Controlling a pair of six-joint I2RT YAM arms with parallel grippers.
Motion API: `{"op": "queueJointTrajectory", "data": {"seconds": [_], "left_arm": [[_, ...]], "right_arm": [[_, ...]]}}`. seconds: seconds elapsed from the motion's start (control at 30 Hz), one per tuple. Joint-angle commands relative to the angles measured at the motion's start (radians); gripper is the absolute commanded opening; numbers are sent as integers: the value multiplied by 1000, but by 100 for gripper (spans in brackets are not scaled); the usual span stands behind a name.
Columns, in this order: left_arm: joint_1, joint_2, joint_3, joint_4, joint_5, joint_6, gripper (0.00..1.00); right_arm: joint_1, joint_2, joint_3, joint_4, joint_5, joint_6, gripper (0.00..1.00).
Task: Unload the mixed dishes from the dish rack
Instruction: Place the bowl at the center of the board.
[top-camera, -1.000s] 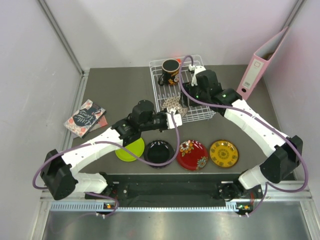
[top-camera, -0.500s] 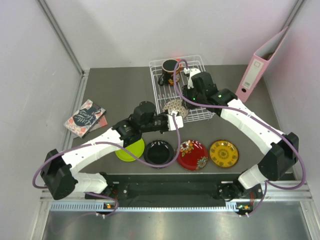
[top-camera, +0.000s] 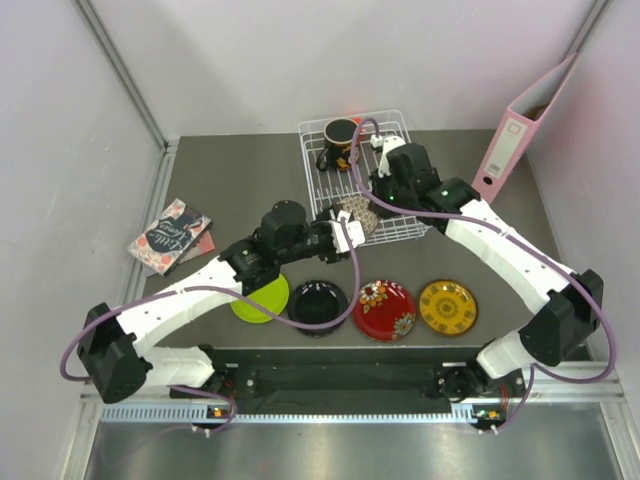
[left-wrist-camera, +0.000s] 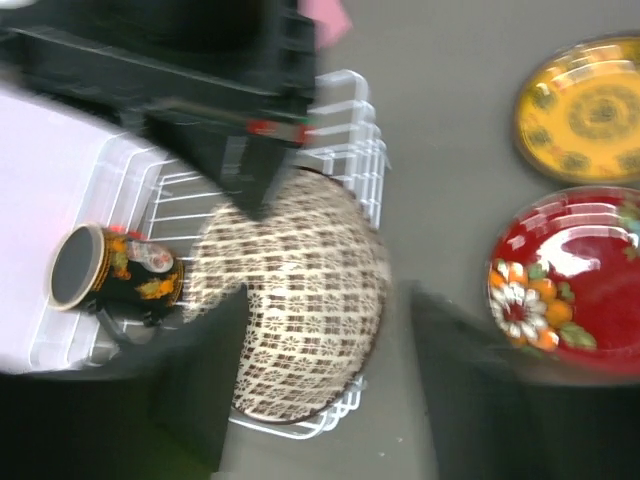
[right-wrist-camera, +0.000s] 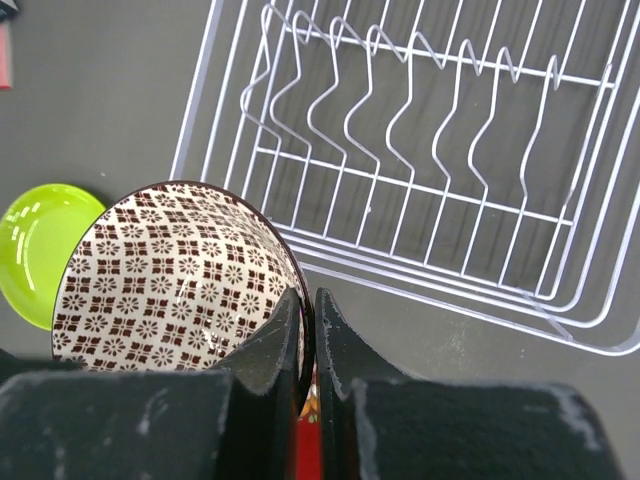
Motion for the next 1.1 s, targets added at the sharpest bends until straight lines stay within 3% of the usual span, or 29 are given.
{"op": "queueJointTrajectory", "data": {"seconds": [0.0, 0.03, 0.13, 0.17, 0.27, 0.37, 0.4, 0.47, 0.5, 0.53, 0.7, 0.87, 1.07], "left_arm": [[-6, -63, 88, 96, -134, -76, 84], [-4, -66, 95, 74, -154, -81, 99], [-4, -87, 134, 45, -249, -122, 99], [-3, -89, 144, 40, -367, -151, 99], [32, -81, 200, -22, -510, -254, 99], [119, -70, 220, -59, -737, -429, 99], [158, -70, 235, -126, -792, -572, 99], [315, -75, 243, -208, -794, -775, 99], [372, -87, 231, -252, -768, -939, 99], [464, -93, 217, -289, -697, -996, 99], [568, -135, 174, -395, -736, -1266, 99], [640, -141, 214, -548, -779, -1402, 99], [645, -188, 191, -552, -741, -1433, 99]], "right_arm": [[-3, -104, 40, 65, -1, 45, 0], [-3, -122, 46, 70, -4, 52, 0], [-1, -161, 43, 108, -42, 71, 0], [-1, -168, 40, 127, -47, 77, 0], [0, -191, 19, 199, -129, 103, 0], [19, -176, 11, 246, -189, 111, 0], [48, -162, 15, 248, -191, 106, 0], [88, -124, 25, 250, -179, 88, 0], [132, -110, 29, 250, -173, 79, 0], [157, -80, 40, 250, -150, 57, 0], [255, 19, 86, 253, -110, 25, 0], [266, 118, 100, 312, -111, 22, 0], [267, 292, 184, 352, -116, -6, 0]]}}
